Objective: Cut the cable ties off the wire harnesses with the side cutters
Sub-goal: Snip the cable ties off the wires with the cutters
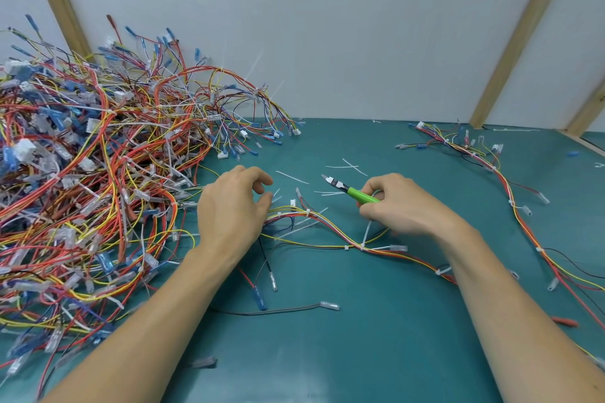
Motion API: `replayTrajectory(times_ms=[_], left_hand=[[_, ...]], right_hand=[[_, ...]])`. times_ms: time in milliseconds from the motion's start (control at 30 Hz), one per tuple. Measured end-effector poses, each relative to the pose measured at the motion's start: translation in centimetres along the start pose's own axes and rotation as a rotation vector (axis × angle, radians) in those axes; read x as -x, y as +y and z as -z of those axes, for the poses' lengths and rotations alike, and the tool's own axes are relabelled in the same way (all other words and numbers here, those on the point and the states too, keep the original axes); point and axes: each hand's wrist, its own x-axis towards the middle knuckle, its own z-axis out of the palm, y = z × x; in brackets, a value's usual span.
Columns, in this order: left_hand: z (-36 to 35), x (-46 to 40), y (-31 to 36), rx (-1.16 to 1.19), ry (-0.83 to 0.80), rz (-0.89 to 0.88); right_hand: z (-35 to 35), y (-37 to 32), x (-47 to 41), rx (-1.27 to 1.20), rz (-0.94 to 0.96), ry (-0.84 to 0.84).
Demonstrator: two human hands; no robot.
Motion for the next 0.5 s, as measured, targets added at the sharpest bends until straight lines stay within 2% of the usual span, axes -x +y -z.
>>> replayTrajectory(times_ms=[200, 367, 500], left_hand=[[0.6, 0.5, 1.3, 0.074, 0.008, -0.111], [0.4, 1.2, 2.9, -0.048, -0.322, -0.475], [-0.6, 1.8, 3.6, -0.138, -0.458, -0.584]], right_hand=[[-0.4, -0.1, -0.1, 0.009, 0.010, 0.067], [-1.6, -0.8, -0.1, 0.013, 0.016, 0.173], [-2.5, -1.7, 0.0, -0.024, 0.042, 0.291]])
